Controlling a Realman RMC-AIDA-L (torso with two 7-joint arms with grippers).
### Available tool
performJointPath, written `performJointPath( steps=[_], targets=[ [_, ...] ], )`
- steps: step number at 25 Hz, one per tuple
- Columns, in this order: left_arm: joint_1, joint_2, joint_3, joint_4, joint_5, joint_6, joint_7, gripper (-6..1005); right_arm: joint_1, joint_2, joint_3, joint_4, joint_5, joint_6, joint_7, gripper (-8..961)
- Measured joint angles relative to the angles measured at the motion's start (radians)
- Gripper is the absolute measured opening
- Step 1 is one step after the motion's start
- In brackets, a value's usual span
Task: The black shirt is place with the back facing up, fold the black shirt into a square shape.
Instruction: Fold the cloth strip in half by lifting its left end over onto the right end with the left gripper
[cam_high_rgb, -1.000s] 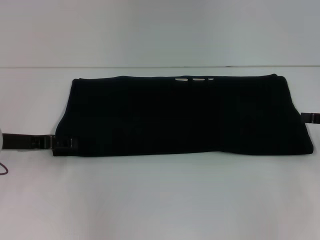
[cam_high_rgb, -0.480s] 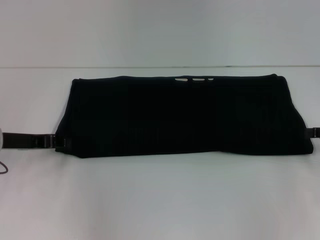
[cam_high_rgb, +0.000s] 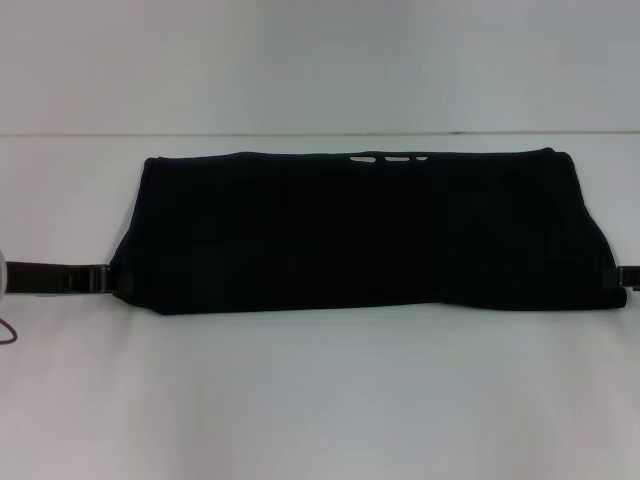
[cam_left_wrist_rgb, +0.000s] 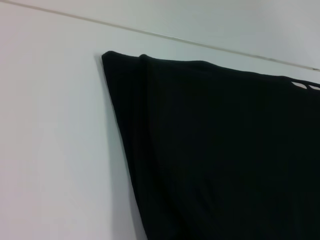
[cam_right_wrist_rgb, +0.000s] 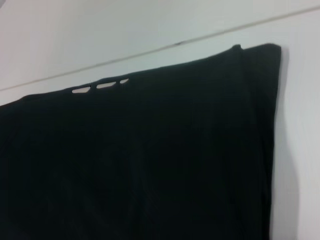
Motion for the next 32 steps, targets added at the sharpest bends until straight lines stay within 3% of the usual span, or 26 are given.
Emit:
performJointPath(
  steps=[4,10,17,26,32],
  targets=[
    [0.0,0.0,0.0,0.0,0.0,0.0,0.004,5,0.003,0.003,-0.014,0.013,-0.001,0.013,0.0,684],
    [-0.004,0.0,0.0,0.0,0.0,0.0,0.007,5,0.008,0.012,-0.026,0.016,-0.001,0.03,-0.001,684],
    [-0.006,0.003,0.0,-0.008,0.001,0.0,0.007,5,0.01,0.029,-0.031,0.017,0.0,0.05,-0.021,445],
    [-0.005,0.005,-0.007,-0.009,-0.001,-0.002,0.009,5,-0.004,0.028,-0.013,0.005,0.009,0.053,-0.023,52],
    [-0.002,0.009,-0.009,0.0,0.002,0.004,0.009,6,-0.012,0.02,0.018,0.004,0.01,0.054,-0.031,23]
  ],
)
